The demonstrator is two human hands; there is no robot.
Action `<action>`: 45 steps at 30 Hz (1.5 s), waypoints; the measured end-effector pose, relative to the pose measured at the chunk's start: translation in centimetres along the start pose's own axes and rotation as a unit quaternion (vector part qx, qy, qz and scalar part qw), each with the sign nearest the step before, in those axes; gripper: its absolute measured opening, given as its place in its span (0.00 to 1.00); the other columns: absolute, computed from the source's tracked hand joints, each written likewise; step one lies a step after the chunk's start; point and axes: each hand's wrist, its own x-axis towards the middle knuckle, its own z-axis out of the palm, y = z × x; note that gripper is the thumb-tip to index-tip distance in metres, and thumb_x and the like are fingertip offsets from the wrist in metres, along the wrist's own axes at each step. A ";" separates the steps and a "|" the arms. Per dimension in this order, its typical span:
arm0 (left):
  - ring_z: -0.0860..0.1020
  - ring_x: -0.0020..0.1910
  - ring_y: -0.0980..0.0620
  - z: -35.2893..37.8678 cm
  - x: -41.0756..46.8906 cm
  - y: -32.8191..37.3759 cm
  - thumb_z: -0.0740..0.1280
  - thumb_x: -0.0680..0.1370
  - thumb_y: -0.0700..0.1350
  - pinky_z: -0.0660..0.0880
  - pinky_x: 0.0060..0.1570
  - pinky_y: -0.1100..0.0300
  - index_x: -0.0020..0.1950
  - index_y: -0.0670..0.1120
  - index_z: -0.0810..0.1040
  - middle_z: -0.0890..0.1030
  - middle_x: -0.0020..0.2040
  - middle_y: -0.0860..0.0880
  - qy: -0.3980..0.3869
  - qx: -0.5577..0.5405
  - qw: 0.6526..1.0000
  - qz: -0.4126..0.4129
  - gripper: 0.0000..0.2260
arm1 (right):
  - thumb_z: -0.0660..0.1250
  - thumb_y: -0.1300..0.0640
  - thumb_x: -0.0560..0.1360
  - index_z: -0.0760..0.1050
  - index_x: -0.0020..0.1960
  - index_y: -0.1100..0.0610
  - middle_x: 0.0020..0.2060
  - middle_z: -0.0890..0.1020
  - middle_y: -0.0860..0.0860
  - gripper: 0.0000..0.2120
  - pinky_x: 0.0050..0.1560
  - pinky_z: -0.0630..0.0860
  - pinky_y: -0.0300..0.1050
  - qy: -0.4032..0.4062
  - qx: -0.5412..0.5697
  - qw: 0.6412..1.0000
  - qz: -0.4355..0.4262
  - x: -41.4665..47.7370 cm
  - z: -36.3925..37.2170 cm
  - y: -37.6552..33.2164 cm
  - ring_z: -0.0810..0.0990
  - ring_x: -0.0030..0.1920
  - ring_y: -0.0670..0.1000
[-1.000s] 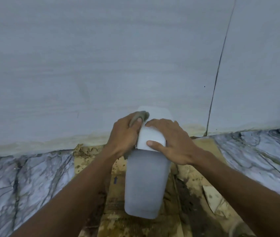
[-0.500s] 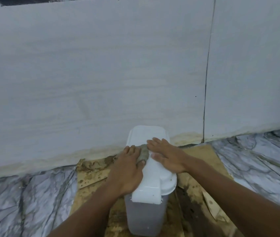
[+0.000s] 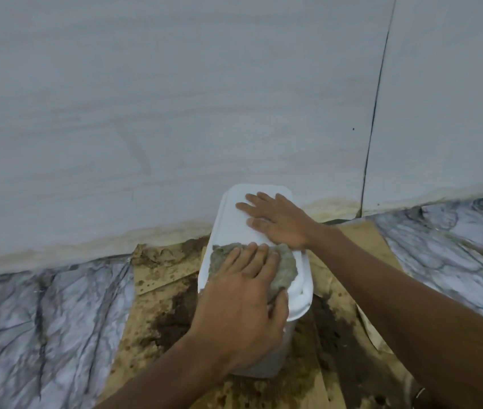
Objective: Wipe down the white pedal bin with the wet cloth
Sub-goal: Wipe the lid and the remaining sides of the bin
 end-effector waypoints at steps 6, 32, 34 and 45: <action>0.46 0.81 0.56 0.1 -3.1 -0.7 0.51 0.85 0.57 0.39 0.78 0.59 0.81 0.52 0.56 0.55 0.82 0.53 -0.034 -0.020 0.992 0.124 0.25 | 0.47 0.46 0.87 0.51 0.82 0.43 0.83 0.49 0.47 0.24 0.80 0.40 0.53 0.007 -0.007 0.999 0.031 -1.4 -0.2 -0.5 0.44 0.82 0.48; 0.59 0.78 0.58 0.0 -3.8 -8.7 0.54 0.82 0.59 0.54 0.79 0.55 0.74 0.50 0.72 0.69 0.76 0.52 0.111 -0.078 0.984 -0.117 0.24 | 0.43 0.38 0.83 0.50 0.81 0.46 0.82 0.51 0.50 0.29 0.76 0.51 0.63 0.006 -0.115 0.985 0.131 2.1 0.8 -5.3 0.51 0.81 0.55; 0.56 0.79 0.54 0.1 -2.8 -6.9 0.47 0.82 0.61 0.46 0.79 0.55 0.78 0.51 0.67 0.65 0.78 0.51 0.077 -0.019 0.984 -0.157 0.28 | 0.44 0.38 0.83 0.51 0.81 0.45 0.82 0.52 0.49 0.28 0.76 0.51 0.63 0.005 -0.117 0.985 0.124 2.5 0.5 -4.9 0.51 0.81 0.54; 0.75 0.69 0.47 0.4 -1.9 -9.1 0.59 0.80 0.56 0.66 0.73 0.48 0.66 0.47 0.81 0.80 0.66 0.46 0.097 0.050 0.988 -0.108 0.21 | 0.44 0.42 0.86 0.48 0.82 0.44 0.83 0.46 0.47 0.25 0.80 0.39 0.58 -0.026 -0.062 0.995 0.078 4.7 0.2 -3.6 0.43 0.82 0.48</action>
